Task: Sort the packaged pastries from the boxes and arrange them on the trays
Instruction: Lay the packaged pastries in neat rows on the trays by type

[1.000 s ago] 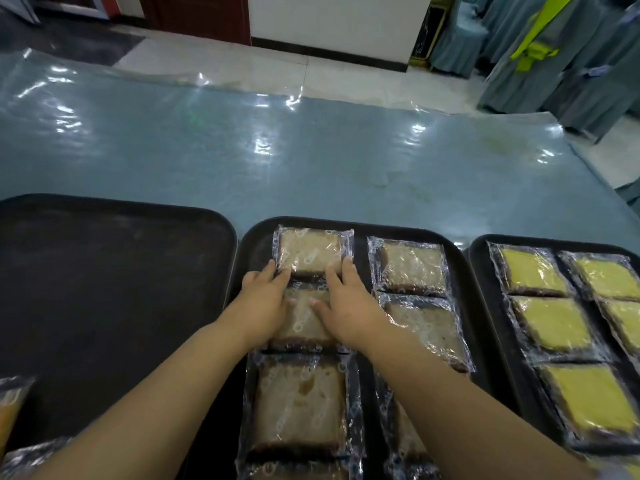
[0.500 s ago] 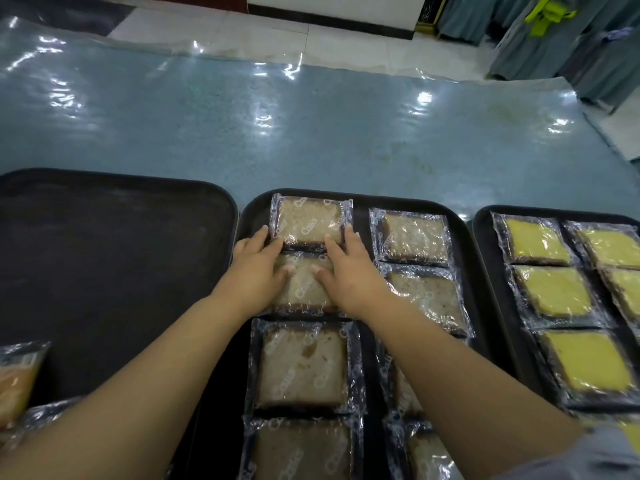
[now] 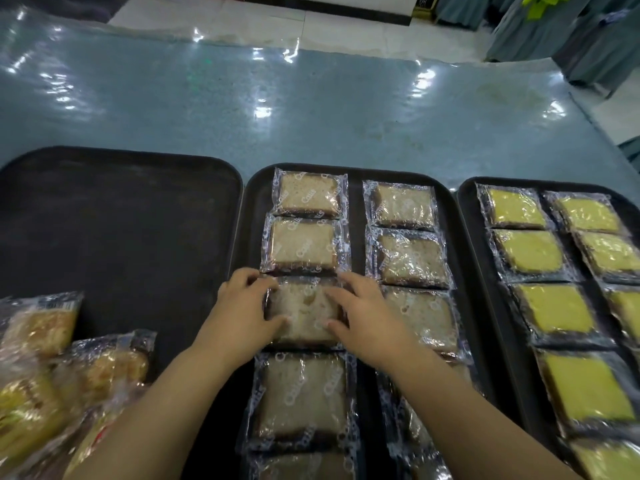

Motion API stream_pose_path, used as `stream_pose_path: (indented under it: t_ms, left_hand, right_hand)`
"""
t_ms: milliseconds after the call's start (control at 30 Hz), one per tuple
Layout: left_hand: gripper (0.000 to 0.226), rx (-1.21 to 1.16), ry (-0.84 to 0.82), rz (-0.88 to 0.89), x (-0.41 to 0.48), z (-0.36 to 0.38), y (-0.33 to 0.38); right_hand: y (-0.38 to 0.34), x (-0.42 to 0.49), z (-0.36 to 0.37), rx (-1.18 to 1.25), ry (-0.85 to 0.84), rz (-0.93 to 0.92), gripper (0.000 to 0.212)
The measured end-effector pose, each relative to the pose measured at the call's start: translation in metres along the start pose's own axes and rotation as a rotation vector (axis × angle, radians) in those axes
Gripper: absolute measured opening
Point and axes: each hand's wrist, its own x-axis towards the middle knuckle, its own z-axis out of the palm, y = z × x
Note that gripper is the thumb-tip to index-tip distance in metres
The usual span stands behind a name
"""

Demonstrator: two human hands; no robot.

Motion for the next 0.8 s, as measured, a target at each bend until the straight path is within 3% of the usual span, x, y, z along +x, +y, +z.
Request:
stream_pose_path:
  t_ms: [233, 567, 800]
  left_hand:
    - [0.056, -0.084, 0.036, -0.003, -0.002, 0.007, 0.007]
    - [0.05, -0.07, 0.099, 0.04, -0.042, 0.005, 0.002]
    - [0.059, -0.048, -0.033, -0.071, -0.096, 0.019, -0.012]
  right_hand:
    - [-0.008, 0.004, 0.009, 0.049, 0.029, 0.038, 0.044]
    - [-0.018, -0.044, 0.014, 0.073, 0.114, 0.004, 0.048]
    - [-0.026, -0.095, 0.034, 0.075, 0.017, 0.101, 0.046]
